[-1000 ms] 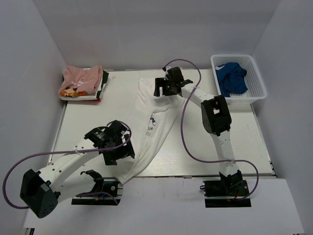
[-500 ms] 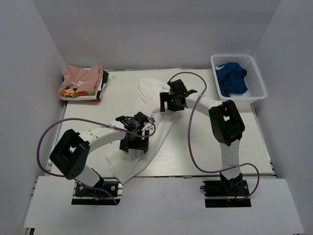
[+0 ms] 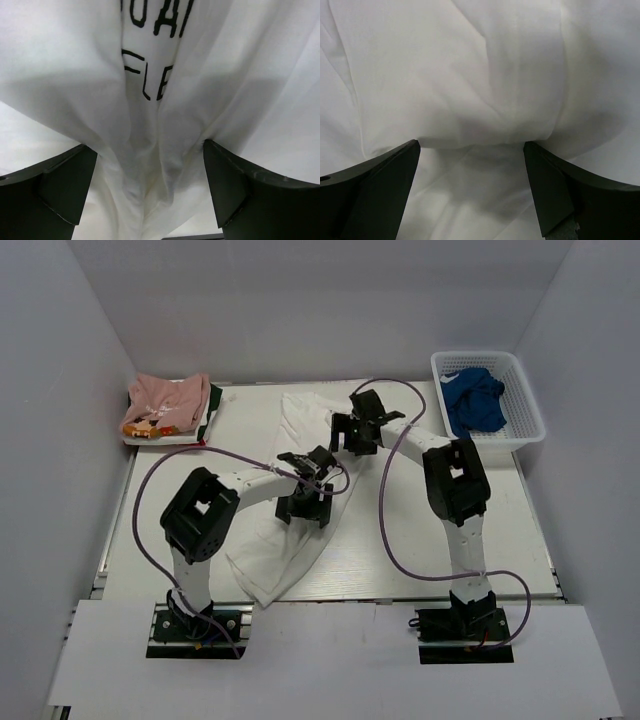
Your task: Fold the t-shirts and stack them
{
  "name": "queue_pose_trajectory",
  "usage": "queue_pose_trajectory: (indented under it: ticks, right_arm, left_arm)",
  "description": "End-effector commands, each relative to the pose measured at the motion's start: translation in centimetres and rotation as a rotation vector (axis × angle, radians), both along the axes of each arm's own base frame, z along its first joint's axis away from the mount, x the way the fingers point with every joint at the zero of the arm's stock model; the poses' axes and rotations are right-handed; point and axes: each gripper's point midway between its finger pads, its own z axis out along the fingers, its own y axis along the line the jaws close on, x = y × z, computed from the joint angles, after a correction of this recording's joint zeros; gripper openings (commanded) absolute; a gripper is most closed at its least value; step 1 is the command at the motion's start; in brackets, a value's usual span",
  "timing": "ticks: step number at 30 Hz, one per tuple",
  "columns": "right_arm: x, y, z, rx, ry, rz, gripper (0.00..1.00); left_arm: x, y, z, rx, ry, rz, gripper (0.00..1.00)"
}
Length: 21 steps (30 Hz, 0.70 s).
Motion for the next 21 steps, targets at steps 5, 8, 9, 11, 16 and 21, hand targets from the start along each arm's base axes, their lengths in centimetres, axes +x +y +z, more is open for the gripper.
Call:
queue_pose_trajectory:
  ticks: [5,8,9,11,16,21]
  right_arm:
    - [5.7,-3.1,-3.0,0.045,0.086,-0.087,0.90]
    - [9.7,-3.1,-3.4,0.144,0.049,-0.068,0.90]
    - [11.8,-3.5,-2.4,0.180,0.005,-0.079,0.90]
    - [14.6,-3.9,0.7,0.242,-0.083,-0.044,0.90]
    - [15.1,-5.8,8.8,0.173,-0.252,0.026,0.90]
    - [10.0,-6.7,13.4,0.130,-0.257,0.027,0.90]
  left_arm:
    - [5.9,-7.5,-2.9,-0.161,-0.020,0.032,0.95]
    - [8.3,-12.2,-0.6,-0.332,-0.051,0.049,0.97]
    - [8.7,-13.3,0.2,-0.369,-0.068,0.044,0.97]
    - [9.1,-14.6,1.8,-0.432,-0.074,0.048,0.99]
    - [6.8,-13.3,9.1,-0.496,-0.170,0.026,0.99]
    - [2.3,-5.3,11.3,-0.387,-0.264,0.115,0.99]
